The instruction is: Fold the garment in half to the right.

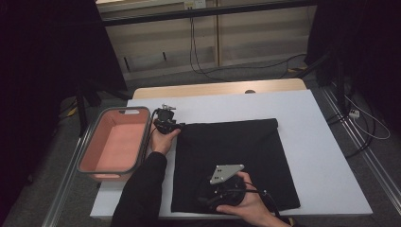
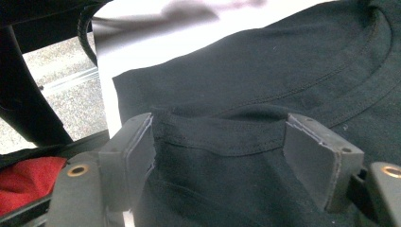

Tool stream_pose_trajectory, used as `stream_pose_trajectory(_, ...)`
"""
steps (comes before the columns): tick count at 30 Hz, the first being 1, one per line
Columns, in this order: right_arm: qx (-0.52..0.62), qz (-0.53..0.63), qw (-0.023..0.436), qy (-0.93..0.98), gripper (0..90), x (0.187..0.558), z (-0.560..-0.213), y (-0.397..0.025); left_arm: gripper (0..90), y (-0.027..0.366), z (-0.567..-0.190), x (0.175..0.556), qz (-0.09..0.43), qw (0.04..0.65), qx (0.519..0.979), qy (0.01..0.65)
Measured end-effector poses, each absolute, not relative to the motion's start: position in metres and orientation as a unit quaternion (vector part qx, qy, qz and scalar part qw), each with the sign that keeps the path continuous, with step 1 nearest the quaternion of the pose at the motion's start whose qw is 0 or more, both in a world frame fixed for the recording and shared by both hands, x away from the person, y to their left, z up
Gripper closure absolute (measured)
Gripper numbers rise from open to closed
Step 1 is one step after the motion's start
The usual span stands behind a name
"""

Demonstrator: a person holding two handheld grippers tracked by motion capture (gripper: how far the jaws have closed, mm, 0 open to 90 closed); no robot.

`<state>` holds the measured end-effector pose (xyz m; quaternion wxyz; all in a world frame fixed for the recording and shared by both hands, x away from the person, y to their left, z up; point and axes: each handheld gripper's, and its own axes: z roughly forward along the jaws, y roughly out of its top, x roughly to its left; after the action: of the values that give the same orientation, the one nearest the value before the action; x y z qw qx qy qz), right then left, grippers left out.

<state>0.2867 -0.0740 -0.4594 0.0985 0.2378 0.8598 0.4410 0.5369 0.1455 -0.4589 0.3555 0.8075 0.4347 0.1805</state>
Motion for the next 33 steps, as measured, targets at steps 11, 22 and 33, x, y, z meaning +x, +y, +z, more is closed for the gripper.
stream_pose_trajectory(11, 0.237, 0.438, 0.094, 0.862, 25.3, 0.287, -0.461, -0.073, 66.0, 0.138, -0.462, 0.535, 0.146, 0.384, 0.805, 0.427)
stream_pose_trajectory(22, 0.235, 0.434, 0.093, 0.865, 24.9, 0.288, -0.461, -0.067, 85.4, 0.137, -0.46, 0.531, 0.129, 0.385, 0.805, 0.433)
stream_pose_trajectory(33, 0.215, 0.424, 0.094, 0.875, 27.2, 0.292, -0.46, -0.044, 85.6, 0.145, -0.438, 0.527, 0.137, 0.441, 0.776, 0.429)
